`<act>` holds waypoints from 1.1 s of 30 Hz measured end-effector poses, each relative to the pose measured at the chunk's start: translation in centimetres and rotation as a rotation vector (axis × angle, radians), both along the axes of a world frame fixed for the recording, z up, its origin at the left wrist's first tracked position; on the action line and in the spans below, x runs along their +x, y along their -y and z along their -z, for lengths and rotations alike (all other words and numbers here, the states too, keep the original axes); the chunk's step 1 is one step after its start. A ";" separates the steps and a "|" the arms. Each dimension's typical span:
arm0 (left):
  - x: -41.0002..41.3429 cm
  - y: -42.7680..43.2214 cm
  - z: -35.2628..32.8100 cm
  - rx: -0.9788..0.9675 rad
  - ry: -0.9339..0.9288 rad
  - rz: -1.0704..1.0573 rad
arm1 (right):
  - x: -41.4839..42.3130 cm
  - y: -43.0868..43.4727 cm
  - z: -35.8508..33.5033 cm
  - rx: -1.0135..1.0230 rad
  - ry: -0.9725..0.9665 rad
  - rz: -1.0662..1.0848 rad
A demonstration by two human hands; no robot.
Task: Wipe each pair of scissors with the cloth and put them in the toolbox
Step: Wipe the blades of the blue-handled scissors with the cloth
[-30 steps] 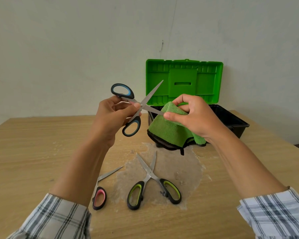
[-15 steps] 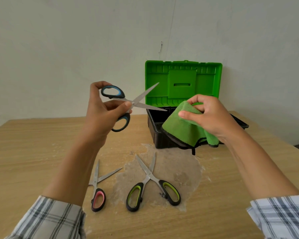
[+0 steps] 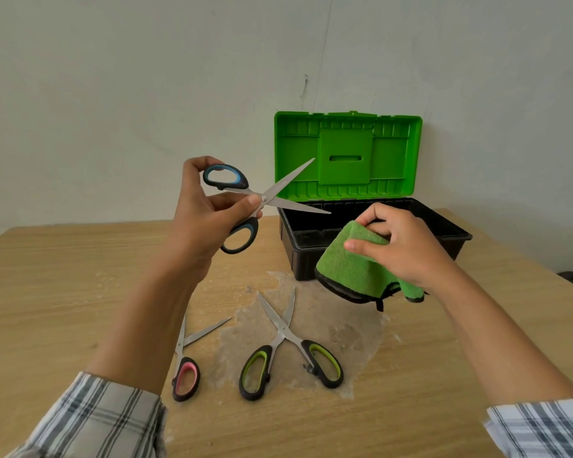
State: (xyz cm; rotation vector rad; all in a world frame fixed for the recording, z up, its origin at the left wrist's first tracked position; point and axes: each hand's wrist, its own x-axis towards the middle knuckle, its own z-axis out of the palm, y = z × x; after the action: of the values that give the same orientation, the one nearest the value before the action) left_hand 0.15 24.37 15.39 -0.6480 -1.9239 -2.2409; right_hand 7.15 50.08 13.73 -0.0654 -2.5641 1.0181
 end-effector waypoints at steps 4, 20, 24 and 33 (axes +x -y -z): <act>0.2 -0.4 0.1 -0.008 0.025 0.005 | 0.1 0.5 -0.1 0.143 -0.041 0.042; 0.0 -1.5 1.2 -0.016 0.051 0.009 | 0.5 2.7 0.1 -0.083 -0.289 -0.060; -0.2 -1.5 1.1 -0.060 0.071 0.019 | 0.0 3.1 0.0 -0.082 -0.318 -0.058; -0.3 0.0 0.4 -0.200 0.068 0.218 | -0.4 3.1 -0.1 -0.159 -0.318 -0.043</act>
State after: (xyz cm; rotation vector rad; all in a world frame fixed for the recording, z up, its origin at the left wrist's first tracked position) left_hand -0.12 24.41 14.99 -0.8569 -2.2308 -2.2346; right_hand 6.74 47.03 13.81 0.1025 -2.2051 1.1463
